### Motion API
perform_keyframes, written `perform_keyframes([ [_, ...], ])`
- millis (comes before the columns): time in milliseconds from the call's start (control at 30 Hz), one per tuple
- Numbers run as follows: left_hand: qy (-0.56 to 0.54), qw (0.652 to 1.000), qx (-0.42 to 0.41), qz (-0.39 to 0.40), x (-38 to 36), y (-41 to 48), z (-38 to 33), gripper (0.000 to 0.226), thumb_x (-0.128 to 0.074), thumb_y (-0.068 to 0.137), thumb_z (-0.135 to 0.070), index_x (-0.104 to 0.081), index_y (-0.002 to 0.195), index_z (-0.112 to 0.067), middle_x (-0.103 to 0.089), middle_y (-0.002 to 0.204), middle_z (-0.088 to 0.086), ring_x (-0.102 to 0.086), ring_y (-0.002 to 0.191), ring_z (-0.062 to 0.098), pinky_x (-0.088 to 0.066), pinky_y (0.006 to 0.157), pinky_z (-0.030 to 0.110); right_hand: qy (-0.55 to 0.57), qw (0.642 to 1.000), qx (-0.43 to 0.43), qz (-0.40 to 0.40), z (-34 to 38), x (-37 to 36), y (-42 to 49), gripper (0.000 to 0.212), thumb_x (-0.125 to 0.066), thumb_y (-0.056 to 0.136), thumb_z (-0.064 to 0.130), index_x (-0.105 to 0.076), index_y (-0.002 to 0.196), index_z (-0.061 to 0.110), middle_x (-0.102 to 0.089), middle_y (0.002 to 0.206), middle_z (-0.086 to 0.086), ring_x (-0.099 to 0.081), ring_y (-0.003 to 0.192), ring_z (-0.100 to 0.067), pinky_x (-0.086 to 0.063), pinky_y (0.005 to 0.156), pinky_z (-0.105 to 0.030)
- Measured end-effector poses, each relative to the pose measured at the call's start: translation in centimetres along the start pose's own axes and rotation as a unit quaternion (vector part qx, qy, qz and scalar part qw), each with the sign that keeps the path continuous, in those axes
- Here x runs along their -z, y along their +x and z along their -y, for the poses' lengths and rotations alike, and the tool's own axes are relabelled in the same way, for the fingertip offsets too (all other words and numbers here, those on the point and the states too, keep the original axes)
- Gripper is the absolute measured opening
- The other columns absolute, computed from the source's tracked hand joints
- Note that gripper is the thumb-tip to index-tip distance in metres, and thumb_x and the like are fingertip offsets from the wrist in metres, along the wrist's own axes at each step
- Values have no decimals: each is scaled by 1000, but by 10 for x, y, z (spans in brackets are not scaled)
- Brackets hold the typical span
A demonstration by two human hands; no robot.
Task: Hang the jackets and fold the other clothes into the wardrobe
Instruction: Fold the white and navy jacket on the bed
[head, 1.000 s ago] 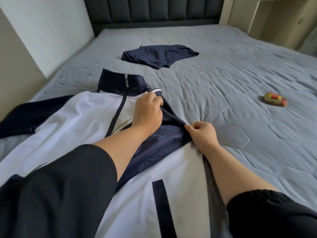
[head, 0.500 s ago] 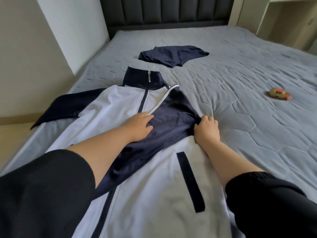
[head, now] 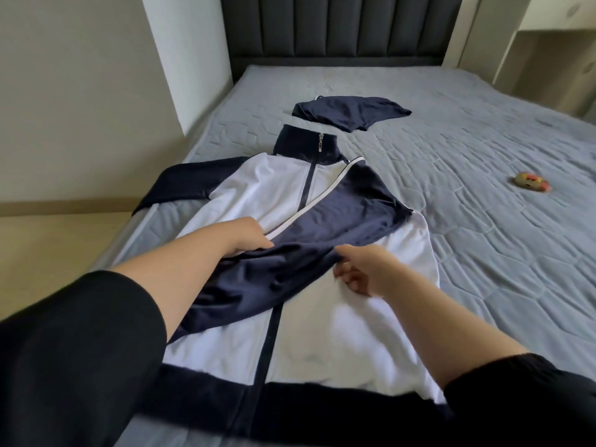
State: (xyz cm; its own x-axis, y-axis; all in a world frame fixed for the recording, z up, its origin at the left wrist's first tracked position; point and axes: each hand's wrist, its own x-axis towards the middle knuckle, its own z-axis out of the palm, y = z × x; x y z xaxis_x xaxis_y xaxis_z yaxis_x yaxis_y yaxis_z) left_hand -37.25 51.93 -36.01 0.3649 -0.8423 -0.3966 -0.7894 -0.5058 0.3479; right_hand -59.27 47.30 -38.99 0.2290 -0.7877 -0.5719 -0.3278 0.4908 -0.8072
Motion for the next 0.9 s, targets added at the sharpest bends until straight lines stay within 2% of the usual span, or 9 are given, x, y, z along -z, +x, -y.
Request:
perform_keyframes([
  [67, 36, 997, -29, -64, 0, -3, 7, 34, -53, 95, -32, -61, 90, 0, -52, 83, 9, -50, 75, 27, -39, 66, 30, 60, 998, -3, -5, -2, -9, -3, 20, -54, 91, 13, -50, 72, 9, -52, 52, -5, -35, 33, -11, -28, 34, -13],
  [133, 34, 993, -22, -113, 1, -10, 18, 37, -52, 96, -30, -51, 70, -4, -45, 69, 6, -43, 64, 21, -34, 56, 28, 115, 993, 1, -37, -3, -7, -7, 18, -49, 89, 9, -48, 71, 8, -49, 47, -5, -40, 30, -12, -33, 32, -13],
  [300, -87, 992, 0, -97, -2, -13, 56, 37, -52, 90, -34, -41, 61, -15, -38, 66, 2, -38, 57, 20, -31, 57, 27, 136, 988, 7, -76, -18, 5, -17, 9, -46, 86, 13, -50, 82, 7, -58, 56, -13, -58, 36, -23, -47, 36, -24],
  [400, -233, 972, 20, 8, -3, -23, 71, 65, -53, 84, -64, -54, 126, -15, -49, 120, 0, -53, 114, 25, -40, 88, 32, 155, 987, 6, -30, -25, -7, -20, 13, -55, 89, 21, -53, 88, 8, -62, 60, -13, -63, 42, -23, -51, 40, -26],
  [467, -259, 961, 16, 92, -7, -27, 80, 77, -65, 78, -61, -49, 134, -11, -44, 137, -3, -46, 127, 21, -37, 97, 30, 179, 984, 4, -7, -27, -23, -24, 9, -59, 89, 17, -54, 90, 10, -60, 71, -11, -62, 46, -22, -52, 41, -26],
  [567, -157, 977, -6, 146, -8, -38, 96, 53, -74, 79, -43, -63, 108, -1, -67, 112, 13, -64, 96, 23, -48, 88, 33, 132, 989, 36, -48, -33, -39, -25, 6, -58, 87, 1, -55, 85, 6, -58, 74, -14, -61, 50, -23, -49, 39, -26],
  [700, -32, 984, -40, 168, -2, -52, 104, 41, -73, 78, -46, -65, 88, -7, -68, 88, 4, -61, 76, 16, -48, 76, 29, -24, 964, 153, -215, -37, -25, -23, 26, -54, 77, 5, -49, 103, 7, -65, 90, -20, -65, 68, -31, -53, 55, -34],
  [800, 84, 995, -59, 16, -1, -60, 91, 39, -64, 84, -50, -48, 73, -16, -54, 75, 0, -48, 67, 17, -36, 62, 30, -192, 897, 263, -300, -37, -21, -23, 59, -59, 77, 10, -38, 133, 10, -47, 131, -15, -49, 114, -32, -40, 95, -39],
  [900, 131, 955, -144, -223, -13, -59, 65, 41, -44, 94, -48, -46, 123, -19, -53, 126, 7, -50, 110, 28, -41, 85, 38, -348, 803, 391, -284, -34, -37, -24, 57, -55, 87, 18, -38, 140, 8, -35, 146, -15, -29, 134, -33, -20, 111, -38],
])
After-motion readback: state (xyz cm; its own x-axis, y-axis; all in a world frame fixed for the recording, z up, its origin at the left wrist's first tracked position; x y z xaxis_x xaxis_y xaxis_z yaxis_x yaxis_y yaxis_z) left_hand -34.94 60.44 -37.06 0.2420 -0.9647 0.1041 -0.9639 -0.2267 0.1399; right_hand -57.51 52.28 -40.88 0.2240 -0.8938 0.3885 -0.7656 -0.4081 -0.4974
